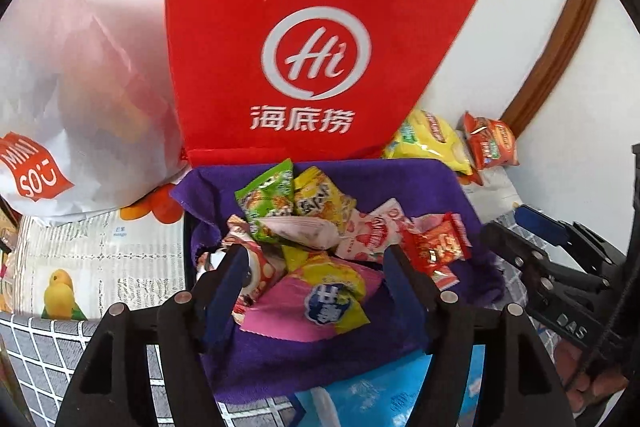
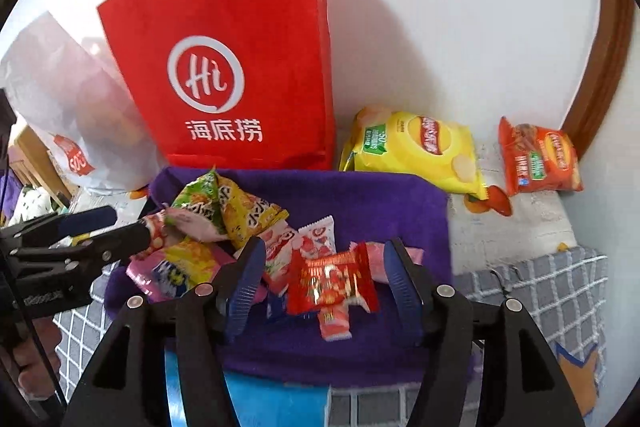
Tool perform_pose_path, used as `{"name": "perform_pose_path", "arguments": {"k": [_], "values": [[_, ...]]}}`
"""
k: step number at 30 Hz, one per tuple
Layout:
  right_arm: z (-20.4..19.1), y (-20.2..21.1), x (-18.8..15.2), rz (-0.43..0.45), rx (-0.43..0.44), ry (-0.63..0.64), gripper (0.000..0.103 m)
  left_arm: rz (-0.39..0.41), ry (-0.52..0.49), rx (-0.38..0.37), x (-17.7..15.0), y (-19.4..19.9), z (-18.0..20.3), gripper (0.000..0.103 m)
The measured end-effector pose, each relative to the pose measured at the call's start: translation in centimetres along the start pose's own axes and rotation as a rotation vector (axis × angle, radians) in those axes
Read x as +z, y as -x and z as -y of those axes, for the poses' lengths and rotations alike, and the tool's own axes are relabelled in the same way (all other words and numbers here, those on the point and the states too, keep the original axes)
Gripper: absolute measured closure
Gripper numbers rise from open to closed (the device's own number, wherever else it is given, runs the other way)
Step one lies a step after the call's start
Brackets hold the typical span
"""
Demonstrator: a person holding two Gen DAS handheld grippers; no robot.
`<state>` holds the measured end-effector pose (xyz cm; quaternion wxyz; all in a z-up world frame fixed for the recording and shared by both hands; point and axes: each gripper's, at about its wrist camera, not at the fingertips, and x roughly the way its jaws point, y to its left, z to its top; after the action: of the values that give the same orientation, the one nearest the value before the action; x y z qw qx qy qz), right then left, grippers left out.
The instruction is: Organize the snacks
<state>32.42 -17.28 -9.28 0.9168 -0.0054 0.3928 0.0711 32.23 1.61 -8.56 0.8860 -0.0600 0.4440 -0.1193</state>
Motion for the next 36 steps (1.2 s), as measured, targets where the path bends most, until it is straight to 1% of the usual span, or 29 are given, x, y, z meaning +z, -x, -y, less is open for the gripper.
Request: {"name": "perform_pose_path", "arguments": {"k": [3, 5, 7, 9, 11, 13, 15, 18, 22, 24, 25, 26, 28, 31, 33, 36], "values": [[-0.1, 2.6, -0.5, 0.014, -0.022, -0.005, 0.041, 0.001, -0.023, -0.012, -0.1, 1.1, 0.7, 0.035], [0.1, 4.6, -1.1, 0.021, -0.017, -0.032, 0.041, 0.021, -0.037, -0.003, -0.1, 2.4, 1.2, 0.035], [0.3, 6.4, -1.8, 0.025, -0.011, -0.053, 0.041, 0.036, -0.026, -0.014, -0.3, 3.5, 1.3, 0.035], [0.2, 8.3, -2.7, 0.030, -0.016, -0.057, 0.041, 0.018, -0.014, -0.033, -0.8, 4.7, 1.5, 0.035], [-0.1, 9.9, -3.6, 0.042, -0.032, -0.052, 0.041, 0.023, -0.031, -0.025, -1.8, 5.8, 1.8, 0.031], [-0.3, 11.3, -4.6, 0.052, -0.049, -0.055, 0.040, 0.040, -0.036, -0.004, -3.2, 7.1, 1.8, 0.031], [-0.5, 12.3, -5.4, 0.055, -0.055, -0.060, 0.039, 0.035, -0.020, -0.006, -4.6, 8.1, 1.5, 0.031], [-0.6, 13.5, -6.8, 0.057, -0.049, -0.071, 0.038, 0.045, 0.000, 0.000, -6.7, 10.0, 1.2, 0.030], [-0.8, 15.0, -8.8, 0.051, -0.033, -0.096, 0.038, 0.076, 0.005, 0.022, -9.5, 12.7, 1.4, 0.026], [-0.8, 15.8, -9.8, 0.053, -0.033, -0.110, 0.031, 0.098, -0.008, 0.037, -11.0, 14.3, 1.9, 0.025], [-0.8, 16.3, -10.3, 0.055, -0.039, -0.116, 0.022, 0.107, -0.011, 0.041, -11.3, 14.8, 2.2, 0.022], [-0.9, 16.7, -10.7, 0.062, -0.045, -0.117, 0.019, 0.121, -0.016, 0.048, -11.9, 15.5, 2.5, 0.020], [-1.2, 18.0, -11.8, 0.089, -0.056, -0.106, 0.018, 0.144, -0.026, 0.058, -12.9, 16.7, 3.1, 0.018], [-1.4, 19.5, -13.1, 0.103, -0.072, -0.098, 0.005, 0.172, -0.036, 0.062, -14.4, 18.3, 4.2, 0.012], [-1.5, 20.7, -14.1, 0.117, -0.093, -0.096, 0.004, 0.183, -0.041, 0.069, -15.2, 19.0, 4.8, 0.011], [-1.3, 22.4, -15.4, 0.129, -0.087, -0.104, 0.004, 0.195, -0.054, 0.088, -16.4, 19.9, 5.7, 0.011]]}}
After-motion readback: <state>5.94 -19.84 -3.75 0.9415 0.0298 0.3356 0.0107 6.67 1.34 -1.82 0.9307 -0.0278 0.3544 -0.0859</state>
